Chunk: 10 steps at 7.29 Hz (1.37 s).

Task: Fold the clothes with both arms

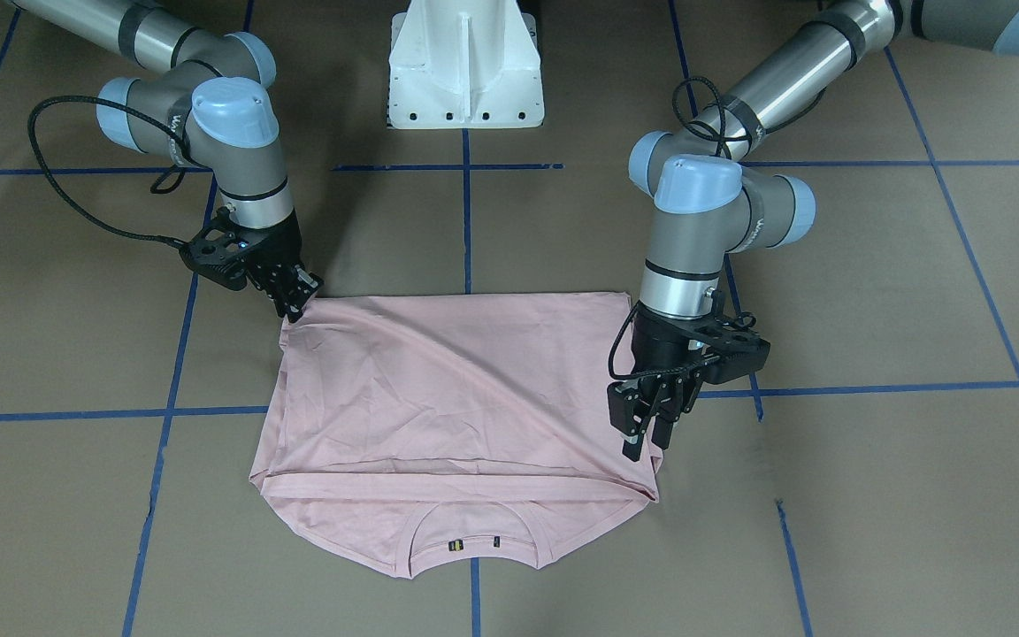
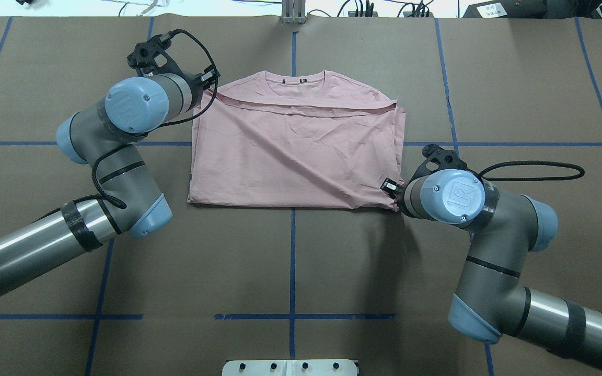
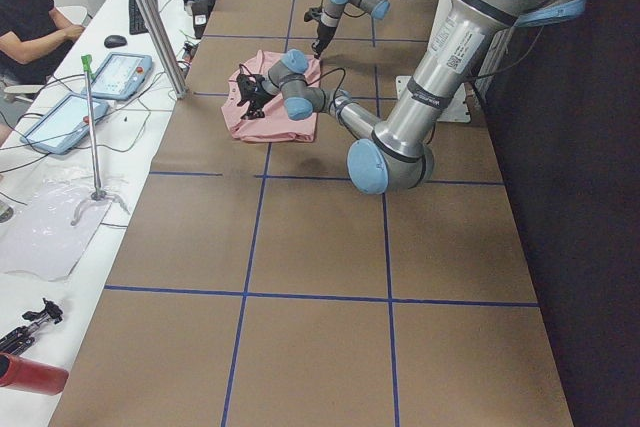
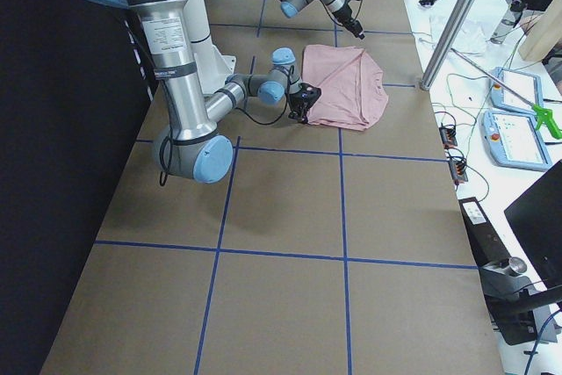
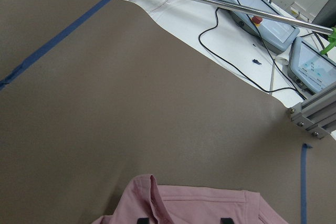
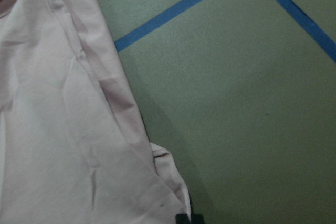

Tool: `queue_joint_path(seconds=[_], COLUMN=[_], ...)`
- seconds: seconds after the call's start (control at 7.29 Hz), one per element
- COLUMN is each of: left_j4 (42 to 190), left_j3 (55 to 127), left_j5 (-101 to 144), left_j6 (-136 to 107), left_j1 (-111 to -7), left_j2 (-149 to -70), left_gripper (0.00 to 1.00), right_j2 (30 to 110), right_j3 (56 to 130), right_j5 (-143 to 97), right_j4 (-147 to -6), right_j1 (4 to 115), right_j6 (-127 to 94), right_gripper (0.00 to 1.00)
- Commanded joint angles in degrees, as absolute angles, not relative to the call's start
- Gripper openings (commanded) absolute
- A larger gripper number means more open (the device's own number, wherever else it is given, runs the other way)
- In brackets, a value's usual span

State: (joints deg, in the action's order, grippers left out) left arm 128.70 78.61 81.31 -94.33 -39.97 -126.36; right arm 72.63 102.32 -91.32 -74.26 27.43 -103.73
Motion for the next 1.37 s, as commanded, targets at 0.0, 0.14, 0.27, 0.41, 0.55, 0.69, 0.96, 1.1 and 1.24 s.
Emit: queue_joint_path(seconds=[0.0, 0.14, 0.27, 0.41, 0.55, 0.69, 0.96, 1.1, 1.24], left_j4=[128.6, 128.5, 128.5, 128.5, 128.5, 128.5, 128.6, 128.1, 124.9], left_j3=[79.6, 80.0, 80.9, 82.2, 83.7, 85.2, 90.5, 95.2, 99.3], left_j5=[81.4, 81.4, 81.4, 81.4, 81.5, 82.3, 86.6, 86.5, 86.3], left_j6=[-95.4, -95.4, -95.5, -95.6, -95.6, -95.8, -100.3, -102.1, -103.4], left_j1=[-39.9, -39.8, -39.2, -38.3, -37.5, -36.5, -35.4, -32.0, -29.2], left_j2=[-126.3, -126.3, -126.2, -126.2, -126.0, -125.1, -120.2, -116.0, -113.7], left_gripper=[0.55, 0.55, 0.55, 0.55, 0.55, 0.55, 0.58, 0.61, 0.64], right_j2=[81.0, 84.5, 85.0, 86.3, 86.6, 86.7, 88.1, 88.5, 88.7], right_j3=[112.9, 117.2, 119.9, 124.3, 127.6, 128.0, 127.9, 128.0, 129.1], right_j5=[-91.2, -91.1, -91.2, -91.2, -91.2, -91.2, -90.5, -89.1, -88.5], right_j4=[-74.5, -74.7, -75.3, -78.5, -82.2, -83.5, -83.7, -83.8, -83.8], right_j1=[24.0, 19.7, 15.4, 9.7, 4.5, 0.5, -1.1, -1.0, 0.9], right_j6=[-104.1, -106.7, -110.8, -114.4, -117.6, -118.6, -119.9, -120.8, -120.8], right_gripper=[0.0, 0.0, 0.0, 0.0, 0.0, 0.0, 0.99, 1.0, 1.0])
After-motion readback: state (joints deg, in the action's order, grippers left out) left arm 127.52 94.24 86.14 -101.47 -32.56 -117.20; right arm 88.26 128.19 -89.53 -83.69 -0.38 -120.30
